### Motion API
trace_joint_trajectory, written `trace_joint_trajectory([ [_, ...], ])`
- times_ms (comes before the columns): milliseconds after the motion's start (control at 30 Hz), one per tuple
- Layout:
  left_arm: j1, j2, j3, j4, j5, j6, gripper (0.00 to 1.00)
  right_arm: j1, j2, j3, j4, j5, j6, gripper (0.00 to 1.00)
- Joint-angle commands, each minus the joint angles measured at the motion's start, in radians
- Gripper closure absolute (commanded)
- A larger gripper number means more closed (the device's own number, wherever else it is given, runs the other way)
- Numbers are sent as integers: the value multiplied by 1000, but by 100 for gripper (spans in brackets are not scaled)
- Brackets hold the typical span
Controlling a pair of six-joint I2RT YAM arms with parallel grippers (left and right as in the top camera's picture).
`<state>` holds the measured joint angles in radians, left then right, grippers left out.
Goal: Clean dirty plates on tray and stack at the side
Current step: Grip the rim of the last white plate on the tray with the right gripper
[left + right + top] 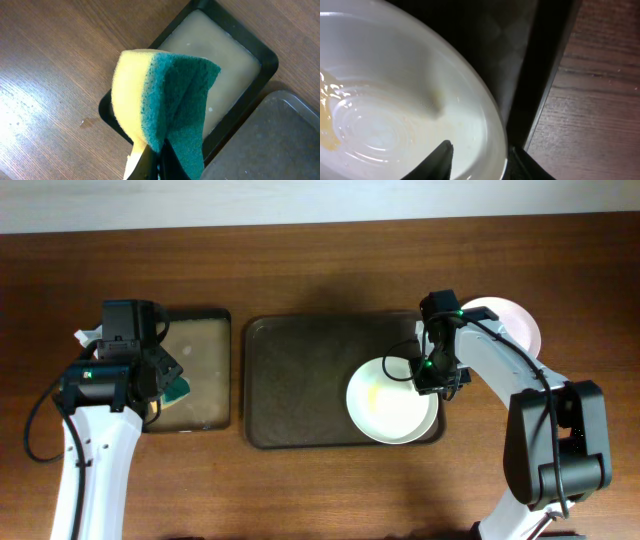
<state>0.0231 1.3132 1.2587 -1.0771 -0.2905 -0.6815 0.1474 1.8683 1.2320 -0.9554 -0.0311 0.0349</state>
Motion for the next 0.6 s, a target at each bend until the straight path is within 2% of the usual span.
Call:
trace_joint_trajectory([
  [0, 6, 2, 0, 0, 0, 1, 100, 3, 3, -20, -5, -51, 50, 66],
  [100, 6, 2, 0, 0, 3, 1, 100, 3, 3, -73, 38, -51, 62, 69],
  [167, 6, 2, 0, 6, 38, 29, 100, 3, 3, -116, 81, -51, 136, 69],
  [267, 6, 2, 0, 43, 137, 123, 100, 3, 3, -151, 114, -65, 225, 69],
  [367, 5, 2, 0, 83, 281, 219, 100, 4, 3, -155, 135, -197, 237, 70],
  [467, -8, 3, 0, 109, 433, 311, 100, 20, 3, -155, 168, -282, 238, 83],
  [567, -45, 8, 0, 111, 517, 333, 100, 53, 3, -156, 207, -279, 252, 92],
])
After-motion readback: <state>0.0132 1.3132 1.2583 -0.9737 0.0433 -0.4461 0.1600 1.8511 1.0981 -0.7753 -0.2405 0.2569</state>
